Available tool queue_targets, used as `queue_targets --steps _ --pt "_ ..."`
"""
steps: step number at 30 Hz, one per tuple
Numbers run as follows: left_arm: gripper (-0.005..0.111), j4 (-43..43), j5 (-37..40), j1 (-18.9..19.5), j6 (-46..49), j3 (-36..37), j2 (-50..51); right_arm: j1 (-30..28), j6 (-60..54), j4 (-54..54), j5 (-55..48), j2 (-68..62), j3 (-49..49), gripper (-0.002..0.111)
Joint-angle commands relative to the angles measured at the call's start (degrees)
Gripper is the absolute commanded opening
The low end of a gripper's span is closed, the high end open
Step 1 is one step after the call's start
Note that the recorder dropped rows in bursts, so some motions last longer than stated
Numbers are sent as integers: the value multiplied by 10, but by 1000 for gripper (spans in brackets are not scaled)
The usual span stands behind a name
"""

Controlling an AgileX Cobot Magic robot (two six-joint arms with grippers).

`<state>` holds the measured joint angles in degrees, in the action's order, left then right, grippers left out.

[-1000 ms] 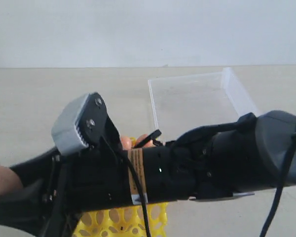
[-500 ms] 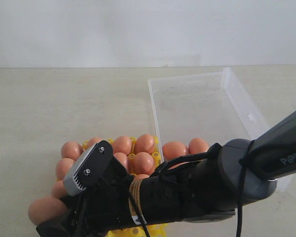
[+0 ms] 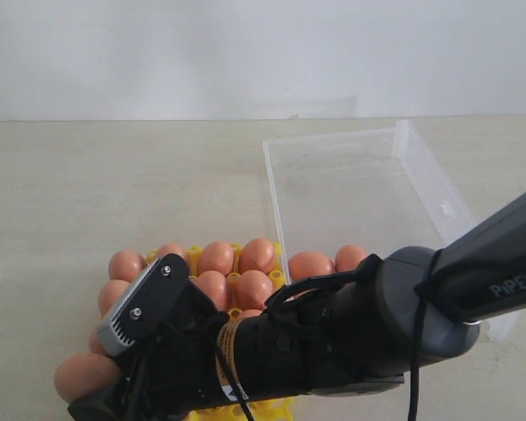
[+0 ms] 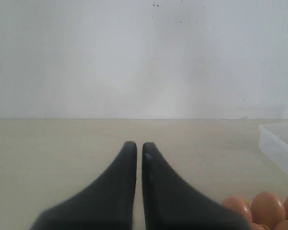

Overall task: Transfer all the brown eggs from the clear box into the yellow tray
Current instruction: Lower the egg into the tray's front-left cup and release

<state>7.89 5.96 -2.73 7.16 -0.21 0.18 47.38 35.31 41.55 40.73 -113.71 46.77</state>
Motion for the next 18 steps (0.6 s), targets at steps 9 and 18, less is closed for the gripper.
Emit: queue_targets --steps 9,18 --pt "4 0 -3 2 2 2 -2 12 1 3 -25 -1 1 0" --pt "4 0 0 2 2 2 -2 12 -1 28 -71 -1 1 2"
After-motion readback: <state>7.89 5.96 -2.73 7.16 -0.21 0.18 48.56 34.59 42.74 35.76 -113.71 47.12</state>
